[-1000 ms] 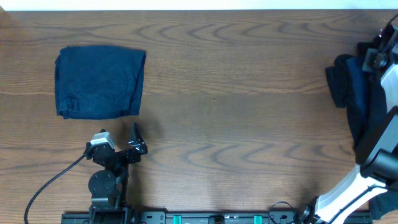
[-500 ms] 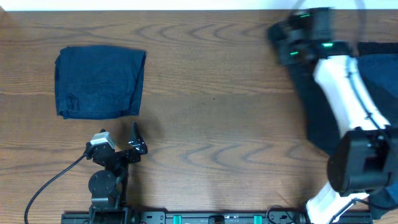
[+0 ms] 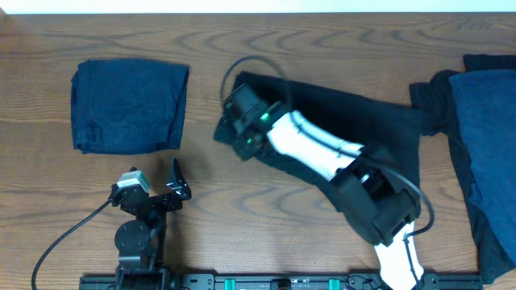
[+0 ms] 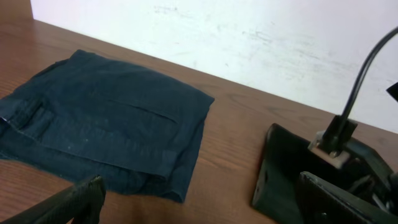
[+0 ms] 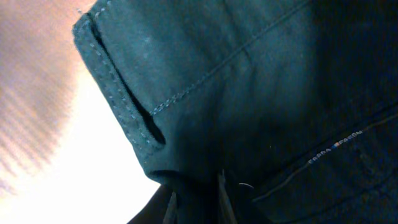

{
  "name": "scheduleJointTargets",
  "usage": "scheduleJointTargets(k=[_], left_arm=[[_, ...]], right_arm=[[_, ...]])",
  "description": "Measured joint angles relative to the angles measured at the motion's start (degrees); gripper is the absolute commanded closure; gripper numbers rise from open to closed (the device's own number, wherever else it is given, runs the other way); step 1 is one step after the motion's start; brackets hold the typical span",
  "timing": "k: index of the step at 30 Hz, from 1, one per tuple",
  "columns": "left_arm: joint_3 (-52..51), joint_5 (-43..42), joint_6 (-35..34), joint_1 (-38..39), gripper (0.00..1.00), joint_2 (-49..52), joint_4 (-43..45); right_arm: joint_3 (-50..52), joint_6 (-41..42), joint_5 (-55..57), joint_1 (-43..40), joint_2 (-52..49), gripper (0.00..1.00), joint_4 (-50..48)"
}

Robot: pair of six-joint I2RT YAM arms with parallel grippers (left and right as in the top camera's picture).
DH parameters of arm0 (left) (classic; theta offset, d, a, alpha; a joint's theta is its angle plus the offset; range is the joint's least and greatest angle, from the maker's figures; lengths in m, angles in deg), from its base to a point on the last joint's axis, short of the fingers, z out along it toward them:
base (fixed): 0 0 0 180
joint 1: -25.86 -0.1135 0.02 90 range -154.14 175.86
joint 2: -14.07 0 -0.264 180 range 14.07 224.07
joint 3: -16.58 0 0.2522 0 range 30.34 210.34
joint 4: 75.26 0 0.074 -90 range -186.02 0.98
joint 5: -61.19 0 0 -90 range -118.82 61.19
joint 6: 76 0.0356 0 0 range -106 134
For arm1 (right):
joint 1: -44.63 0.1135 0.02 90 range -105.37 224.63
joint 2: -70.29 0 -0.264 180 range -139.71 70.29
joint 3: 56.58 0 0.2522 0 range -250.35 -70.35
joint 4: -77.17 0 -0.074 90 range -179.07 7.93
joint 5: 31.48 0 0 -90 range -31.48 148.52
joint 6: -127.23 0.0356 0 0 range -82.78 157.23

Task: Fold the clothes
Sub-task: 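Drag the black pants leftward with the right gripper and lay them flat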

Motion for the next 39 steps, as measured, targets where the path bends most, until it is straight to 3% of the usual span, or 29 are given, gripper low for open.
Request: scheduleJointTargets(k=[2, 4, 7, 17, 19, 21, 23, 30, 39], left_arm=[[0.00, 0.00, 0.00, 0.00, 0.02, 0.00, 0.02], [0.00, 0.00, 0.00, 0.00, 0.02, 0.00, 0.02], [0.00, -0.02, 0.00, 0.00, 0.02, 0.00, 0.02], [0.00, -0.02, 0.00, 0.00, 0.02, 0.00, 0.02], [0.00, 0.00, 0.00, 0.00, 0.02, 0.00, 0.02], [0.00, 0.00, 0.02, 0.00, 0.02, 0.00, 0.02], [0.00, 0.00, 0.02, 0.00, 0.02, 0.00, 0.00], [0.00, -0.02, 0.02, 0.00, 0.02, 0.00, 0.00], [0.00, 0.00, 0.00, 0.00, 0.02, 0.00, 0.00]], right_arm=[[0.00, 0.22, 2.16, 1.31, 0.48, 0.71, -0.07], [0.00, 0.24, 3.41, 1.55, 1.11, 0.55, -0.02], [0.02, 0.07, 4.24, 1.09, 3.45, 0.44, 0.57], [-0.28, -0.02, 6.23, -3.58, 22.10, 0.40, 14.99], [-0.33, 0.31, 6.67, -5.68, 23.56, 0.50, 18.64], [-0.35, 1.11, 6.99, -8.61, 23.98, 0.80, 22.47], [-0.31, 2.03, 7.28, -11.87, 23.91, 0.99, 25.44], [-0.28, 4.26, 7.98, -19.89, 22.69, 0.99, 28.59], [3.87, 4.85, 7.89, -21.33, 16.81, 0.99, 23.65]])
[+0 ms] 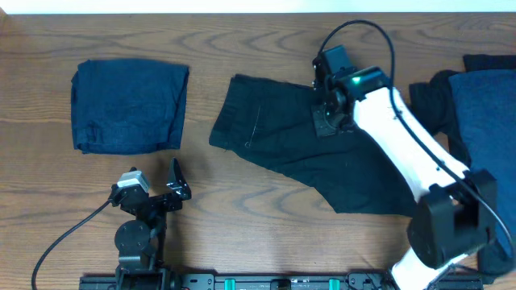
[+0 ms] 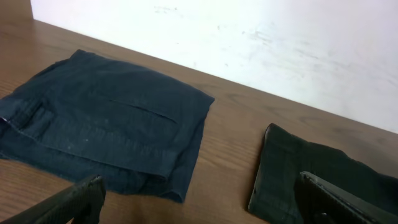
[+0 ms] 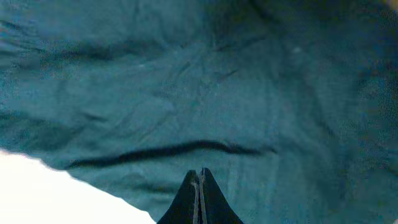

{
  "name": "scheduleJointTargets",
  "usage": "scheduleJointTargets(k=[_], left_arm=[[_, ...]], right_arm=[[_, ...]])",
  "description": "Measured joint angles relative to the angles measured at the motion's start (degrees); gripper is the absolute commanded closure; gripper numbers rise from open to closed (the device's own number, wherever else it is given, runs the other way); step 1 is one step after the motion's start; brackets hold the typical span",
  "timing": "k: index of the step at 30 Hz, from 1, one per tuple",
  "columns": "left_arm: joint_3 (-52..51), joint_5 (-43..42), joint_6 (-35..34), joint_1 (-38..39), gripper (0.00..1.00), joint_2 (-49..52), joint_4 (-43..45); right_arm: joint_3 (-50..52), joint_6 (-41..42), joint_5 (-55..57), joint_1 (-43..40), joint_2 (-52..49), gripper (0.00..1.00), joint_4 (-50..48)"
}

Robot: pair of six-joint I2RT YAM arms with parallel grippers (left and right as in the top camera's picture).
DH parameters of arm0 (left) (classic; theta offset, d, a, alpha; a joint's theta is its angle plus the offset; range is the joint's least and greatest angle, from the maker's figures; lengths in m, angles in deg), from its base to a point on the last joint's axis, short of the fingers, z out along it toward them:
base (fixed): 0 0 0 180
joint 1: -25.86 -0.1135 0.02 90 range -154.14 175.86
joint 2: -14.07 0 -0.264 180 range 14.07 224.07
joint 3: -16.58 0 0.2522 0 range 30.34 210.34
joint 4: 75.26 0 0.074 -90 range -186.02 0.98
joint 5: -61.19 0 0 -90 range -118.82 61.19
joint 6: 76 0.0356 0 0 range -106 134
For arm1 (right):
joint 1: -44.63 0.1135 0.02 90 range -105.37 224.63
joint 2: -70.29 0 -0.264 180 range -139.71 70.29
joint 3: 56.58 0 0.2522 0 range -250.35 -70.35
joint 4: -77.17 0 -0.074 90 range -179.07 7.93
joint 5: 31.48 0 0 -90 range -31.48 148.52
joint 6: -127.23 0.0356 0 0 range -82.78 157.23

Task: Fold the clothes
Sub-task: 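Drag the black pants leftward with the right gripper and lay them flat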

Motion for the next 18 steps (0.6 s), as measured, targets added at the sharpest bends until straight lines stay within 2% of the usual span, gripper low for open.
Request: scheduleJointTargets(k=[12, 18], left_arm=[[0.00, 0.00, 0.00, 0.00, 0.02, 0.00, 0.02], [0.00, 0.00, 0.02, 0.00, 0.02, 0.00, 0.00]], right_arm=[[6.34, 0.02, 0.00, -1.92, -11.47, 0.99, -10.29], [5.64, 0.02, 0.26, -1.90, -12.41, 0.99, -12.87]])
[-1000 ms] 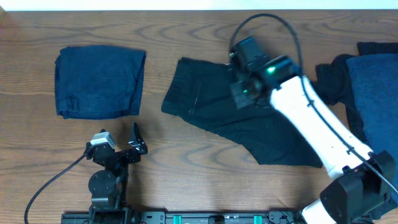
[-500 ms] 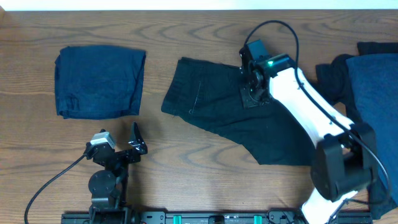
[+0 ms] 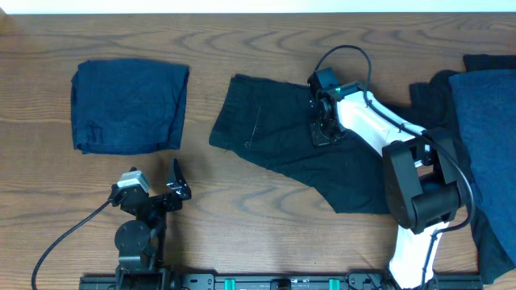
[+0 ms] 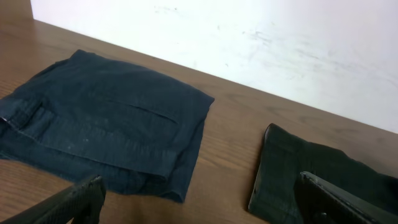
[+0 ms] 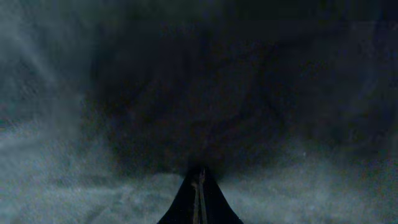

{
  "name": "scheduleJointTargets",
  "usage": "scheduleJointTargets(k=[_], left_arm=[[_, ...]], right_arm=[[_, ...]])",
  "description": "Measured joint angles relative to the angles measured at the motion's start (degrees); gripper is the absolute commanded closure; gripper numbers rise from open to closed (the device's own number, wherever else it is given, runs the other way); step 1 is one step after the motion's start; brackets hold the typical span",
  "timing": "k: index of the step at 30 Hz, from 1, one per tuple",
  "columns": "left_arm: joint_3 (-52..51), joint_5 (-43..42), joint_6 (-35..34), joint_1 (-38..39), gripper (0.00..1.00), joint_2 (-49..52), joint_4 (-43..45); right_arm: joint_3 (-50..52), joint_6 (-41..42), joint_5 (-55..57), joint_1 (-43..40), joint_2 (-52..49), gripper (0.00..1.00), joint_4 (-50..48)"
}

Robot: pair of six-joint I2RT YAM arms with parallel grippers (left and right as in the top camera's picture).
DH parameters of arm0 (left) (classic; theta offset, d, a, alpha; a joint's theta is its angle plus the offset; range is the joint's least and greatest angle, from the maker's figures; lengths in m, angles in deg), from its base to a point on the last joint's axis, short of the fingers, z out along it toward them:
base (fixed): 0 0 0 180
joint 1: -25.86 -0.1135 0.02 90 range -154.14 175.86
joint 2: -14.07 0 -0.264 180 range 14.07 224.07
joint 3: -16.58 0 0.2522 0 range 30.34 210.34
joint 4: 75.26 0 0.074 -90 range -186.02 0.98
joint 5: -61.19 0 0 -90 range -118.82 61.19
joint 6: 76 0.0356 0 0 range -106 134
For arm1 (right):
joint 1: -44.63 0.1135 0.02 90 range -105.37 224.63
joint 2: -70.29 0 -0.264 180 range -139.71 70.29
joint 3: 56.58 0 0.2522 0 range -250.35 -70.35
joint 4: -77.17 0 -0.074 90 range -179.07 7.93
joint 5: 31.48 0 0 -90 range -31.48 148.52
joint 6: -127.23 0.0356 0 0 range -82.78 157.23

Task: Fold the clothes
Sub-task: 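Drag the black pants leftward with the right gripper and lay them flat, then release the pants and move the right gripper back to the right edge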

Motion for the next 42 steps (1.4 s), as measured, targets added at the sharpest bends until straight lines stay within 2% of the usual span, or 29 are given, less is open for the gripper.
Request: scheduleJointTargets(k=[11, 18, 20, 24, 28, 33, 38, 42], left_arm=[[0.00, 0.00, 0.00, 0.00, 0.02, 0.00, 0.02], [0.00, -0.02, 0.00, 0.00, 0.02, 0.00, 0.00], [0.00, 0.00, -0.02, 0.00, 0.02, 0.00, 0.02], [0.00, 0.00, -0.02, 0.00, 0.02, 0.00, 0.02], [0.00, 0.00, 0.00, 0.00, 0.02, 0.00, 0.02], [0.00, -0.02, 0.00, 0.00, 0.02, 0.00, 0.02], [0.00, 0.00, 0.00, 0.00, 0.02, 0.00, 0.02], [0.00, 0.00, 0.00, 0.00, 0.02, 0.00, 0.02]], right_arm=[[-0.68, -2.01, 0.72, -0.02, -1.55, 0.99, -13.64], [-1.31, -2.84, 0.24, -0.55, -2.54, 0.99, -17.84], [-2.49, -3.19, -0.44, -1.03, -2.97, 0.99, -16.52], [-6.16, -5.38, -0.52, -2.21, -3.78, 0.91, -10.34], [-11.45, -7.08, -0.37, -3.65, -3.28, 0.89, -2.54], [-16.46, -7.26, -0.35, -5.92, 3.37, 0.85, 6.34], [-18.10, -7.26, -0.52, -11.41, 10.80, 0.83, 10.38], [-18.29, -8.87, -2.21, -17.73, 11.21, 0.70, 10.86]])
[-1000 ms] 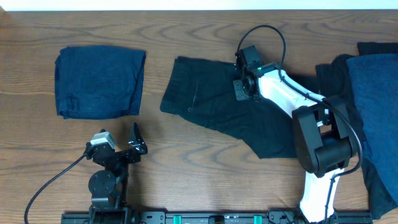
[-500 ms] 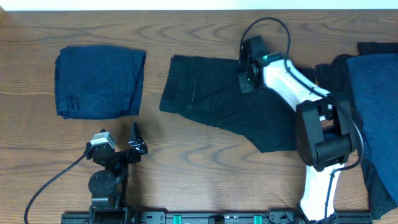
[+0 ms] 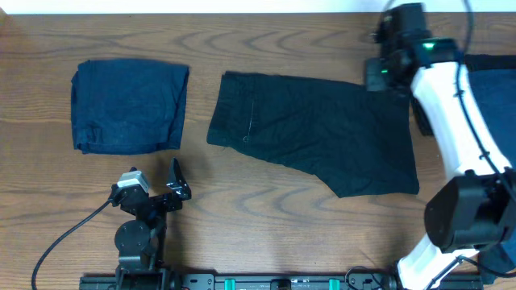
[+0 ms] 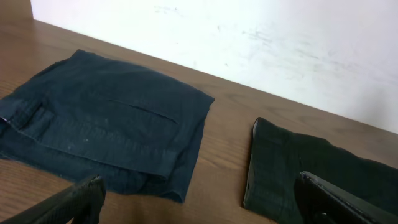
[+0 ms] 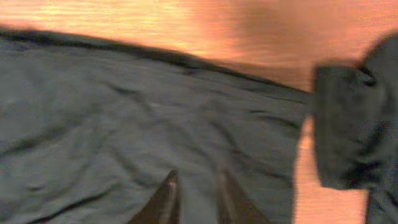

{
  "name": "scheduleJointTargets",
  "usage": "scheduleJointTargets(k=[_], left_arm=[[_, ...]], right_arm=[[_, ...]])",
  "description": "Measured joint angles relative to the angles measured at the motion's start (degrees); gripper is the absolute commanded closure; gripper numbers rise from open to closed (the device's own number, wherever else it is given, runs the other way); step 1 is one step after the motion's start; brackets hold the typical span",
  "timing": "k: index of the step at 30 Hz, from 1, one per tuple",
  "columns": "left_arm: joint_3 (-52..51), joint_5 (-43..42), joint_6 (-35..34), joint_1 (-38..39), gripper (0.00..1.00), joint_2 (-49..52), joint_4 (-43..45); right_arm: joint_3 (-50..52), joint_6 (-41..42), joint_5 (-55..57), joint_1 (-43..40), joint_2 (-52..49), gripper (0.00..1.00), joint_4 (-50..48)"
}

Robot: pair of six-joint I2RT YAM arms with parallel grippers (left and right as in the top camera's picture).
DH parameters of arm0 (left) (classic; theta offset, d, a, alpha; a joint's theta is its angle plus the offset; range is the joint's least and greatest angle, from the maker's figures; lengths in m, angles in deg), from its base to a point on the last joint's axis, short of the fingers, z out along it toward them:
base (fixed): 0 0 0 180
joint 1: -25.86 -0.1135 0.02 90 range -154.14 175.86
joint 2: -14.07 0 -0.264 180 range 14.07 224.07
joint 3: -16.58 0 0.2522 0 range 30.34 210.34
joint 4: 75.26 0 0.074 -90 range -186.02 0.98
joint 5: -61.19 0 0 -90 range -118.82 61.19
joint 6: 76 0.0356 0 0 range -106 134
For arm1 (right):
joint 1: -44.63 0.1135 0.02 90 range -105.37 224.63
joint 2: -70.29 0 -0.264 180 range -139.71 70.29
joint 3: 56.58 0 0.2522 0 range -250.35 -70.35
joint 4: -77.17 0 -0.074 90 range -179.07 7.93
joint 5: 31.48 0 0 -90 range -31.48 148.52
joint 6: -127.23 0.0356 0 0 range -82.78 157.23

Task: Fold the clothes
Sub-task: 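Release the pants and move the right gripper back to the right edge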

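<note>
Black shorts (image 3: 314, 137) lie spread flat mid-table, waistband to the left; they also show in the left wrist view (image 4: 298, 168) and fill the right wrist view (image 5: 124, 124). A folded blue garment (image 3: 129, 105) rests at the left, seen closer as the same folded garment (image 4: 106, 130). My right gripper (image 3: 376, 79) hovers over the shorts' far right corner, and the right gripper (image 5: 194, 193) is open with nothing held. Parked near the front edge, my left gripper (image 3: 153, 197) is open wide, with the left gripper (image 4: 205, 208) empty.
A pile of dark and blue clothes (image 3: 484, 113) lies at the right edge, its nearest dark piece (image 5: 348, 137) just beside the shorts. Bare wooden table (image 3: 266, 225) lies in front of the shorts. A white wall (image 4: 249, 37) stands behind the table.
My right gripper was shut and low on the middle of the shorts. It is now open over their far right corner. The shorts lie wider and flatter toward the right.
First my right gripper was at the shorts' left waistband end with cloth between its fingers, the shorts bunched under the arm. Then it was shut at the upper middle of the shorts, twice. Now the shorts are spread out and the gripper is open. The left arm never moved.
</note>
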Motion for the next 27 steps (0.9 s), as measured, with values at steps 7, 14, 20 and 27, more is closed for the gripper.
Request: scheduleJointTargets(k=[7, 14, 20, 27], left_arm=[[0.00, 0.00, 0.00, 0.00, 0.02, 0.00, 0.00], [0.00, -0.02, 0.00, 0.00, 0.02, 0.00, -0.02], [0.00, 0.00, -0.02, 0.00, 0.02, 0.00, -0.02], [0.00, 0.00, -0.02, 0.00, 0.02, 0.00, -0.02]], right_arm=[[0.02, -4.37, -5.88, -9.49, -1.51, 0.47, -4.59], [0.92, -9.20, -12.70, -17.14, -1.51, 0.36, -8.52], [7.10, -12.37, -16.68, -19.91, -1.51, 0.33, -17.49], [14.53, -15.67, -21.27, -20.37, -3.76, 0.34, -28.61]])
